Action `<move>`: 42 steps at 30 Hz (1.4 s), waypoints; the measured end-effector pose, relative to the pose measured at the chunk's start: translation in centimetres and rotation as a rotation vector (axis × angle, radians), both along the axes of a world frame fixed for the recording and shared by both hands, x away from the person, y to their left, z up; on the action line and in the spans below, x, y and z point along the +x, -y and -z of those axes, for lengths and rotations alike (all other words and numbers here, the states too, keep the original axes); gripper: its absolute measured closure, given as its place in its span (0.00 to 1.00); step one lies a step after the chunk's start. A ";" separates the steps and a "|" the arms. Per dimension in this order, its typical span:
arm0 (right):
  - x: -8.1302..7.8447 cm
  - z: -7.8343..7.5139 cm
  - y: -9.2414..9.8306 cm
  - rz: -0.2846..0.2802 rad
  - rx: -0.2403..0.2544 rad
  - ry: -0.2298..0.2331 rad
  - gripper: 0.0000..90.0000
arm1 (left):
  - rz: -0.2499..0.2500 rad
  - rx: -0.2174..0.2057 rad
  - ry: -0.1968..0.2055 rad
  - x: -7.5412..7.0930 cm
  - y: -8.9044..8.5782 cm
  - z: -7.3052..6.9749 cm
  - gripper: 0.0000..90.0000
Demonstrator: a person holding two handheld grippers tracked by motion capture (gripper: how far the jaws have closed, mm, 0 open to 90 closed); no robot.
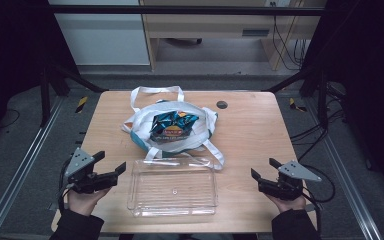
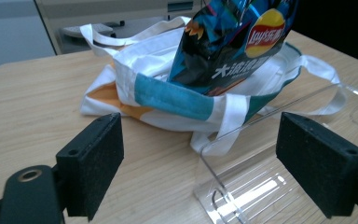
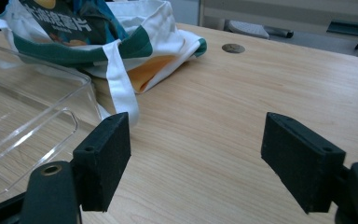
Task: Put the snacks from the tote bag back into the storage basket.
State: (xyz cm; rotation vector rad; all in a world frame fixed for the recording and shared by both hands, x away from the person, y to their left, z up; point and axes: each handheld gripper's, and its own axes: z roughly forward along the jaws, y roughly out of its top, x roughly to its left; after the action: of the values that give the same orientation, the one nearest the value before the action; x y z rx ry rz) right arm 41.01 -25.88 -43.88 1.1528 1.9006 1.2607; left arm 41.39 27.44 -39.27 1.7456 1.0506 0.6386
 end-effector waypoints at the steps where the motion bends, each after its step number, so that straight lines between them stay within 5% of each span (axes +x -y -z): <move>1: 0.0 -0.1 0.0 -0.002 0.004 0.002 0.27 | 0.004 -0.004 0.005 0.0 0.1 -0.2 0.16; 16: -0.2 -0.8 -0.3 -0.008 0.005 0.019 0.25 | 0.049 0.014 0.031 0.3 1.5 -2.0 0.17; 42: -0.2 -1.3 -0.7 -0.015 0.008 0.014 0.25 | 0.076 -0.006 0.037 4.0 4.2 -4.1 0.18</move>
State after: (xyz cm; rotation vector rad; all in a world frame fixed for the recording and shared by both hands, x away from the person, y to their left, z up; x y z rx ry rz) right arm 40.80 -25.20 -42.57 1.1333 1.8991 1.2827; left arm 45.39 23.22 -35.19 1.7537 0.9552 0.6167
